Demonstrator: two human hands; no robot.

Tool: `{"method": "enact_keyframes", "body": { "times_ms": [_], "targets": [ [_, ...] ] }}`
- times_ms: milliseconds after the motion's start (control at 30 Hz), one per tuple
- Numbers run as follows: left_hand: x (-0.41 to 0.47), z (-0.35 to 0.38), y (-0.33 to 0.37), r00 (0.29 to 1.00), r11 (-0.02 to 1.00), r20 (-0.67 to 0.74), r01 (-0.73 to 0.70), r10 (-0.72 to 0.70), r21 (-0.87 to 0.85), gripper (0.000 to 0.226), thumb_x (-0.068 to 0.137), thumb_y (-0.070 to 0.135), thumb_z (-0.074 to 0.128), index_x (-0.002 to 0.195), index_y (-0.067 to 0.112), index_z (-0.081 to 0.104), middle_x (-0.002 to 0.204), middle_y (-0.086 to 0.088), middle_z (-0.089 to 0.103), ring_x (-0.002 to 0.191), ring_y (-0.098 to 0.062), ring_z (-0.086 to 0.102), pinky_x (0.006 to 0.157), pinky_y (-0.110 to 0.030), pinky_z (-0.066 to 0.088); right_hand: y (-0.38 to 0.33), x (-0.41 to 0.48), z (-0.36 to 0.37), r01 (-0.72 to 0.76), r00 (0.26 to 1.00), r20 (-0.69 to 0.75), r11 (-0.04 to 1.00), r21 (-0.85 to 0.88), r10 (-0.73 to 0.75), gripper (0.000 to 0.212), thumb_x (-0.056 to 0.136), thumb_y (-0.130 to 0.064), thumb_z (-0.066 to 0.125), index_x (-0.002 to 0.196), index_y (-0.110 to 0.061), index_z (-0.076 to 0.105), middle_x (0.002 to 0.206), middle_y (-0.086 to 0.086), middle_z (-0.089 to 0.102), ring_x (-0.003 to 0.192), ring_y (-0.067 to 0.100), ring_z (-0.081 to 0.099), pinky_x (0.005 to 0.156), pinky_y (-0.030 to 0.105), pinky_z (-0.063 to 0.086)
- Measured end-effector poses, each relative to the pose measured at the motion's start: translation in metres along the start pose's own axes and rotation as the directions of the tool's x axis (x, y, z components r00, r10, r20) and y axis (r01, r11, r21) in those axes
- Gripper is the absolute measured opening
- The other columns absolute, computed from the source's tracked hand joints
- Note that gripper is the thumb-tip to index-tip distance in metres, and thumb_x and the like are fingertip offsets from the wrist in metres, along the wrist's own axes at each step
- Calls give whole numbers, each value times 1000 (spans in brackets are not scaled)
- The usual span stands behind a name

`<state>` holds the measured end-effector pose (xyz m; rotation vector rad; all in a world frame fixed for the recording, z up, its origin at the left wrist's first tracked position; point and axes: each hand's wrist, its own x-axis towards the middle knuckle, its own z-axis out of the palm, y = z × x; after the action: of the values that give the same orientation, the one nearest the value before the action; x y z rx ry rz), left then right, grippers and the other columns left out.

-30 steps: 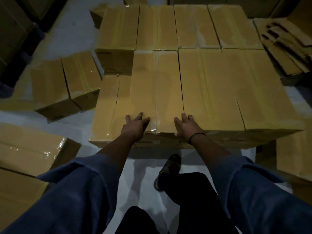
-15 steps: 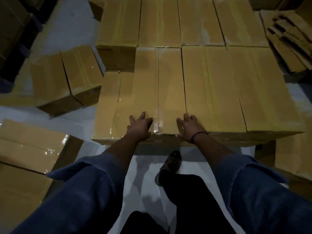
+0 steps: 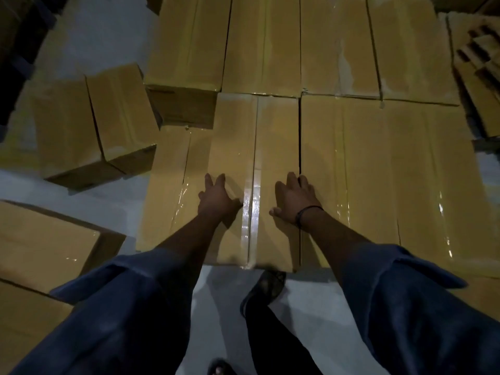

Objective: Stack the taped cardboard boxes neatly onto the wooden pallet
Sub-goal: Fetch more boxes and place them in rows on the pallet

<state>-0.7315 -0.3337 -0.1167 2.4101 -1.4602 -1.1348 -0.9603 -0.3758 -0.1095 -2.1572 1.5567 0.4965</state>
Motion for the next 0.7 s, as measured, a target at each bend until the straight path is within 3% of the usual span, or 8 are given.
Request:
{"method": "enact_keyframes", "body": {
  "times_ms": [167,400,467,600,700],
  "targets": [
    [37,-8,26,998,998,-35,56,-57,-16,99,79,46,85,158,30,28,159,-20,22,131,-54,43,105,-59,43,4,42,-24,-54,993,104,998,30,50,110,81,-63,73,160,-32,3,167,13,-23,150,52,-16,118,71,11],
    [56,-21,25,1000,1000,17,11,-11,-19,94,79,40,85,155,33,31,151,-18,29,121,-48,55,102,-59,51,4,54,-22,-54,987,149,999,5,53,118,81,-64,73,160,-30,-8,164,16,-31,147,54,-22,115,76,10],
    [52,-26,19,996,1000,83,-20,18,17,100,79,39,85,159,32,25,159,-18,19,126,-48,53,107,-58,48,5,51,-23,-54,989,135,998,13,52,117,81,-64,73,161,-31,-7,164,14,-29,149,53,-21,116,74,9],
    [20,-22,10,985,990,168,-63,40,130,110,83,37,85,164,34,10,168,-14,-22,144,-53,34,113,-58,42,4,24,-18,-29,992,119,1000,-9,29,116,80,-65,72,161,-28,-1,167,13,-22,151,51,-15,118,71,13],
    [-14,-11,-1,978,975,201,-91,50,202,116,82,36,86,164,37,4,166,-12,-32,146,-54,27,113,-59,41,-1,-16,4,-14,990,141,999,-31,18,123,76,-69,73,161,-29,-5,166,12,-25,150,51,-15,119,70,12]
  ]
}}
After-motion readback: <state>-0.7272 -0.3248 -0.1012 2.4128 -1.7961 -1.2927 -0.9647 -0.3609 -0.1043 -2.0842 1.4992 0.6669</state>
